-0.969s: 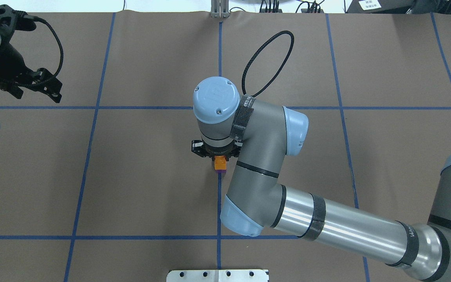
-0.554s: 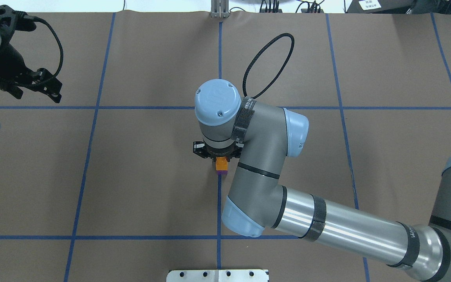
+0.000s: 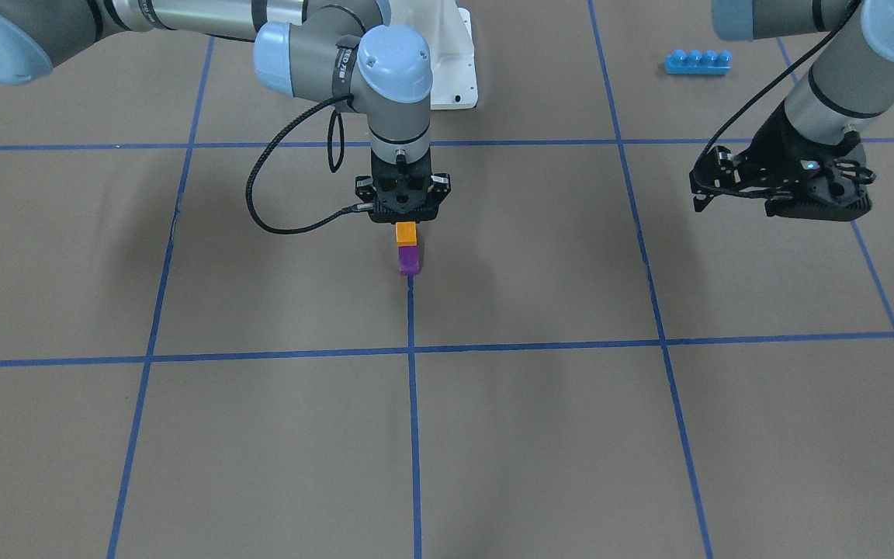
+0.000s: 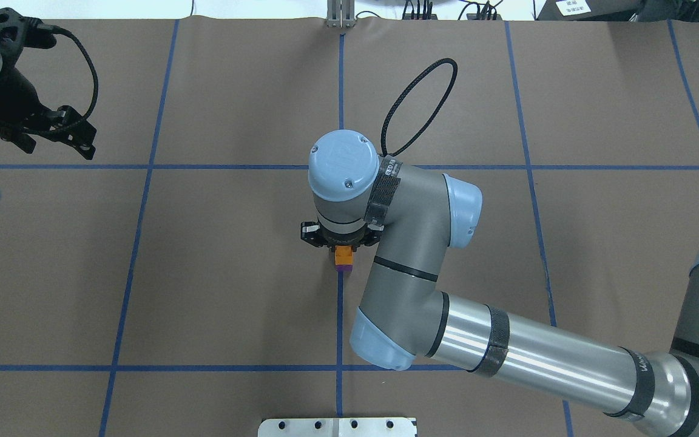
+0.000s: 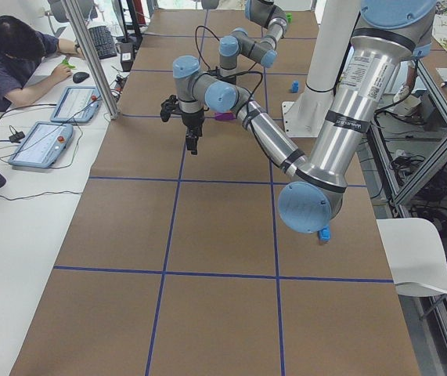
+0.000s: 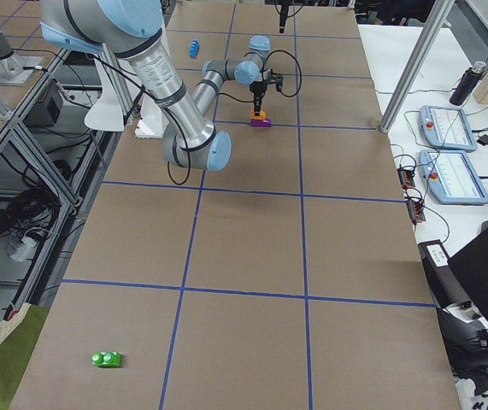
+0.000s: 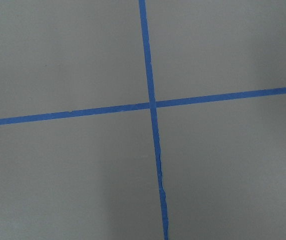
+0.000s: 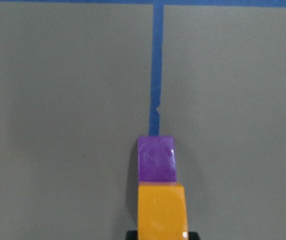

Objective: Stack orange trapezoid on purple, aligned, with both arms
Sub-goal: 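Lower the orange block onto the purple block, aligning it, and release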

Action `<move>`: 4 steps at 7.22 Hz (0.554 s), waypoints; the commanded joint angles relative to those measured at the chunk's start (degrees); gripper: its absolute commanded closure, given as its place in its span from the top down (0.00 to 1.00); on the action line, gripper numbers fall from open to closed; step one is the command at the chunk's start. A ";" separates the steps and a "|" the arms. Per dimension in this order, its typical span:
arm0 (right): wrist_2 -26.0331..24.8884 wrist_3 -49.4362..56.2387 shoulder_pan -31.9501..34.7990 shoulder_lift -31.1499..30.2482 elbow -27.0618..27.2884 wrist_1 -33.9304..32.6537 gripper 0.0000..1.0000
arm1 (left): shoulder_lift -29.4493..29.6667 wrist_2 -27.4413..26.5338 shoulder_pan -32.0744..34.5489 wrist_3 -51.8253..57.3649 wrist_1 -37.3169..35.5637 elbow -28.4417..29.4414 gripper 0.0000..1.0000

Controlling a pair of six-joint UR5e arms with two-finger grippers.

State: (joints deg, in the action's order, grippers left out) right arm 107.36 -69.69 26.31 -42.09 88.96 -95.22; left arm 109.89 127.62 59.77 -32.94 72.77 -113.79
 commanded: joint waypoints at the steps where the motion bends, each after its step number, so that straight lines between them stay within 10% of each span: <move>1: -0.22 0.43 -0.12 -0.27 0.08 0.12 0.00 | -0.02 0.00 0.00 0.07 0.00 0.06 1.00; 4: -0.92 0.78 -0.82 -0.27 0.08 0.21 0.00 | -0.02 0.00 0.00 0.07 0.00 0.06 1.00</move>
State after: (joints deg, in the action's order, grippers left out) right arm 106.76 -69.00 25.81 -42.36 89.03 -95.04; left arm 109.87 127.62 59.77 -32.87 72.77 -113.73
